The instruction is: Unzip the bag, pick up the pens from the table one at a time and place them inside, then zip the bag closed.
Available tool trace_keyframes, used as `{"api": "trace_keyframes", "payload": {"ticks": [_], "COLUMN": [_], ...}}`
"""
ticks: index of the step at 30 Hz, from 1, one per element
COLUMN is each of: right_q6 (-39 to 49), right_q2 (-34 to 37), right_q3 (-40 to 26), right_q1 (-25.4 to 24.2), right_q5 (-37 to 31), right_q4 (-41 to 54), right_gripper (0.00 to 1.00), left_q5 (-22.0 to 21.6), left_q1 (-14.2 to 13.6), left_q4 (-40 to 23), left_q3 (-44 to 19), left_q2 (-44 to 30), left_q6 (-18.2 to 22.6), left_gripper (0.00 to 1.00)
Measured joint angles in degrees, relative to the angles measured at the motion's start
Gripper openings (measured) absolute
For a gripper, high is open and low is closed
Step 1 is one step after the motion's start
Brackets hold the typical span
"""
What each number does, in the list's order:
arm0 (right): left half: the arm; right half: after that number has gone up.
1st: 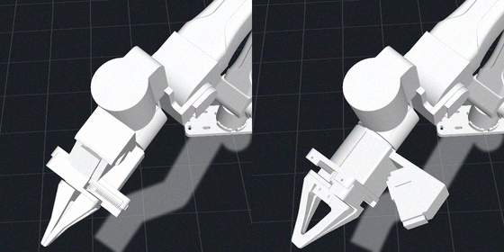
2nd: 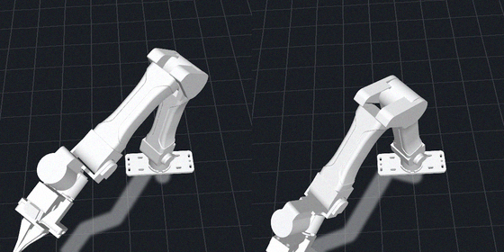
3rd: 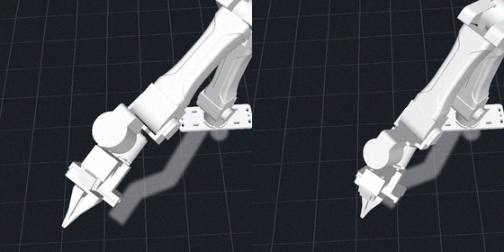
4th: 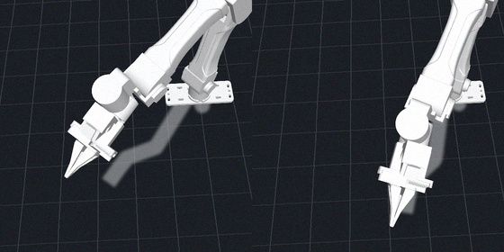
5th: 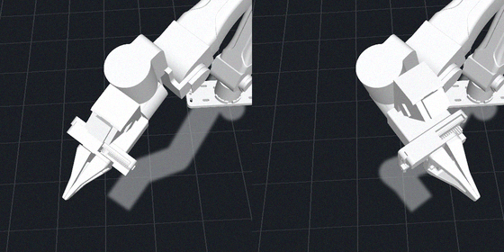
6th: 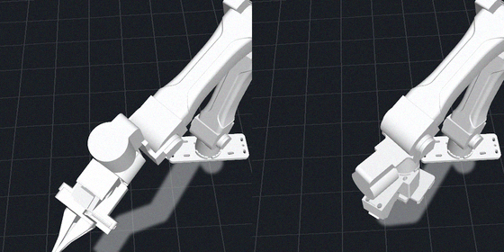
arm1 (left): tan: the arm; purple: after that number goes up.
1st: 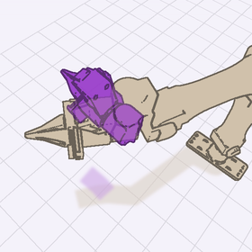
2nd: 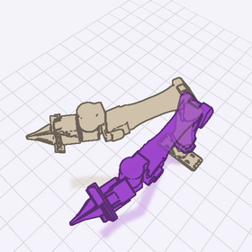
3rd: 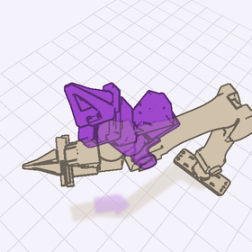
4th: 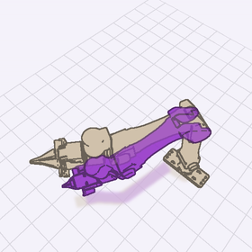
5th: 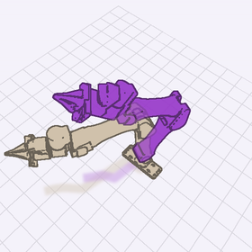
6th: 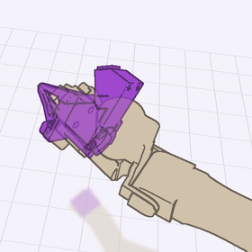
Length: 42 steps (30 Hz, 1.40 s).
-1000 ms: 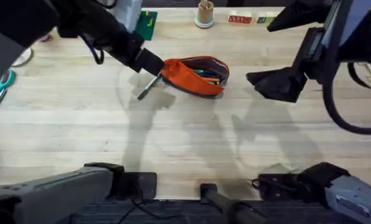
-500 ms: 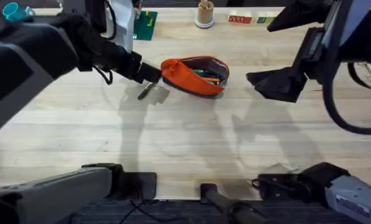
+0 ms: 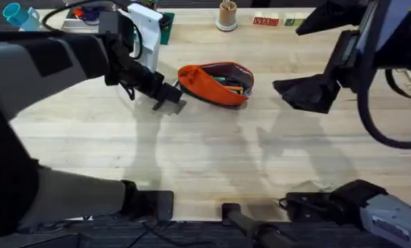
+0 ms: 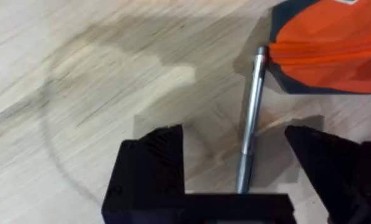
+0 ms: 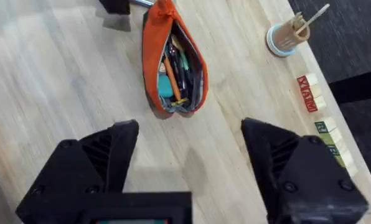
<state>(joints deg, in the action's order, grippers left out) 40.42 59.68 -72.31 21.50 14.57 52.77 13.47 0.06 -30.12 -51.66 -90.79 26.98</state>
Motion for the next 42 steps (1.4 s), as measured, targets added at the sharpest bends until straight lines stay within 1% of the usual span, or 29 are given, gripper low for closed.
{"api": "trace_keyframes", "payload": {"ticks": [2,5,8,10,13,17,19,20,25,31,34,37,42], "right_q6": [0.01,0.01,0.0,0.0,0.02,0.02,0.0,0.0,0.0,0.01,0.01,0.01,0.0], "right_q2": [0.0,0.0,0.0,0.0,0.0,0.0,0.0,0.0,0.0,0.0,0.01,0.0,0.0], "right_q3": [0.0,0.0,0.0,0.0,0.0,0.0,0.0,0.0,0.0,0.0,0.0,0.0,0.0], "right_q1": [0.0,0.0,0.0,0.0,0.0,0.0,0.0,0.0,0.0,0.0,0.0,0.0,0.0], "right_q5": [0.0,0.0,0.02,0.0,0.0,0.0,0.0,0.0,0.0,0.0,0.0,0.0,0.0], "right_q4": [0.0,-0.02,0.0,0.0,0.0,-0.02,0.0,0.0,0.0,0.0,0.0,0.0,0.0], "right_gripper": [0.998,0.997,0.997,0.997,0.996,0.997,0.998,0.998,0.998,0.998,0.998,0.998,0.998], "left_q5": [-0.23,-1.72,-2.73,-2.95,-2.86,-2.63,-2.8,-2.75,-2.75,-2.71,-3.11,-4.71,-10.12], "left_q1": [-0.48,-1.75,-2.85,-3.45,-4.06,-4.33,-4.35,-4.38,-4.42,-4.3,-3.88,-2.77,-1.52], "left_q4": [0.72,1.37,1.19,1.04,1.06,1.43,1.5,1.47,1.43,1.27,0.08,-2.66,-7.86], "left_q3": [0.0,-0.02,-0.08,-0.19,-0.58,-0.87,-0.89,-0.91,-0.96,-1.0,-1.69,-3.19,-6.42], "left_q2": [-0.92,-1.41,-1.41,-1.52,-1.95,-2.26,-2.28,-2.26,-2.26,-2.26,-2.51,-2.93,-3.0], "left_q6": [0.01,-0.01,-0.04,-0.13,-0.27,-0.42,-0.23,-0.35,-0.59,-2.19,-3.27,-4.48,-5.35], "left_gripper": [0.969,0.949,0.873,0.804,0.621,0.318,0.091,0.059,0.047,0.041,0.041,0.041,0.042]}}
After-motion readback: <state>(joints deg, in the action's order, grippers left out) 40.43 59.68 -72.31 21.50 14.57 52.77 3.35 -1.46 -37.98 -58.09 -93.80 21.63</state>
